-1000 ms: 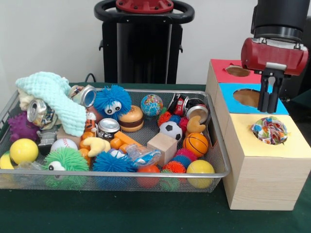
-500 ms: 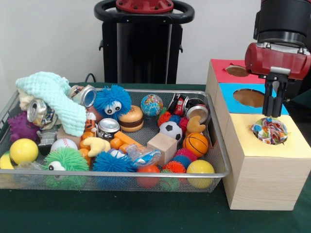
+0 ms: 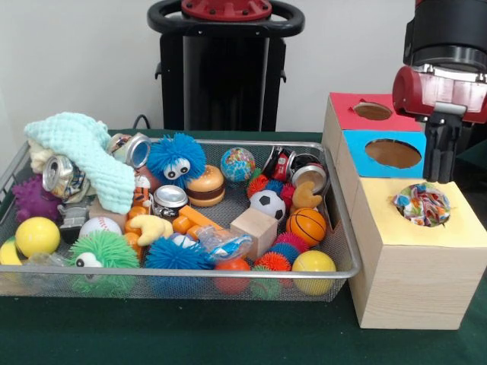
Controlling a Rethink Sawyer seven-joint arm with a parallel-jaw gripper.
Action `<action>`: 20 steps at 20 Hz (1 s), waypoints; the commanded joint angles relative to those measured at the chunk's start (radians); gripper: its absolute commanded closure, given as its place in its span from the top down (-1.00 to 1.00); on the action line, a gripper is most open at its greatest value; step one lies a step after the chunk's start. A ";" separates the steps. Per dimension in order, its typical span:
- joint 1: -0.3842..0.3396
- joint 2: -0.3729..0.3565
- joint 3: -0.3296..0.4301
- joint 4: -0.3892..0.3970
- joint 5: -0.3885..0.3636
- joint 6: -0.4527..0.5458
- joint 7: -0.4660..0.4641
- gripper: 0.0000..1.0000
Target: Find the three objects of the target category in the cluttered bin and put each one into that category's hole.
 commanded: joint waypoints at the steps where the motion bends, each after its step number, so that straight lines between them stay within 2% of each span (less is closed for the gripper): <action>1: 0.004 0.021 0.004 0.096 0.029 -0.098 0.247 -1.00; 13: 0.007 0.029 -0.001 0.102 0.041 -0.125 0.235 -1.00; 20: -0.005 0.023 0.017 0.109 0.035 -0.099 0.229 -1.00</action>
